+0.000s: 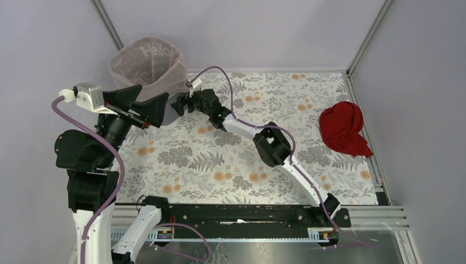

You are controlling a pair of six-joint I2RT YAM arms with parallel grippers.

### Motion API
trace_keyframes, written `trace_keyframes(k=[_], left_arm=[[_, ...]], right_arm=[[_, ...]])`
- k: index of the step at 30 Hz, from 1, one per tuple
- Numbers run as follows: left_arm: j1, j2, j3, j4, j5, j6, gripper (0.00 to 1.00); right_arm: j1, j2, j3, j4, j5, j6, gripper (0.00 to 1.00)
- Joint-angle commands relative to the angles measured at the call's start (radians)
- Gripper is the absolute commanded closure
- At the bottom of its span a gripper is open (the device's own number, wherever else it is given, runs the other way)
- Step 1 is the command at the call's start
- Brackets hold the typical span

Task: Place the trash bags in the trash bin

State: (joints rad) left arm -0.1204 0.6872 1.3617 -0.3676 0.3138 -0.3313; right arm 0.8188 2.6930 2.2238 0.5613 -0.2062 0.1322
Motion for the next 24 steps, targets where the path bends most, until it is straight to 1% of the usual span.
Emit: trace_keyframes(k=[1,2,5,7,10,12,15,17,20,22,24], left_arm=[[-0.003,0.011,0.015,0.030,-0.004,-0.019,0.01],[-0.003,0.009,0.005,0.039,-0.003,-0.030,0.01],[-0.003,-0.007,-0.037,0.083,0.004,-0.059,0.01],[-0.002,-0.013,-0.062,0.105,0.001,-0.067,0.01],[-0.002,-0.004,-0.073,0.116,-0.004,-0.068,0.01],[-0.002,0.001,-0.089,0.139,-0.008,-0.070,0.01],[-0.002,0.008,-0.128,0.193,-0.005,-0.090,0.01],[-0.003,0.013,-0.142,0.226,-0.004,-0.107,0.01],[-0.002,0.033,-0.143,0.246,-0.004,-0.133,0.01],[-0.002,0.048,-0.141,0.256,0.003,-0.162,0.01],[-0.002,0.059,-0.147,0.275,0.014,-0.185,0.01]], right_arm=[[0.012,-0.021,0.156,-0.193,0.194,0.077,0.00],[0.013,-0.096,0.057,-0.206,0.201,0.087,0.00],[0.012,-0.408,-0.409,-0.101,0.248,0.109,0.00],[0.012,-0.611,-0.665,-0.103,0.248,0.102,0.00],[0.012,-0.885,-0.947,-0.205,0.303,0.105,0.00],[0.013,-1.047,-1.055,-0.324,0.321,0.115,0.00],[0.012,-1.290,-1.124,-0.523,0.337,0.148,0.00],[0.014,-1.423,-1.110,-0.679,0.362,0.137,0.00],[0.013,-1.595,-1.014,-0.879,0.454,0.069,0.00],[0.014,-1.678,-0.913,-0.956,0.505,0.011,0.00],[0.014,-1.734,-0.809,-0.998,0.537,-0.031,0.00]])
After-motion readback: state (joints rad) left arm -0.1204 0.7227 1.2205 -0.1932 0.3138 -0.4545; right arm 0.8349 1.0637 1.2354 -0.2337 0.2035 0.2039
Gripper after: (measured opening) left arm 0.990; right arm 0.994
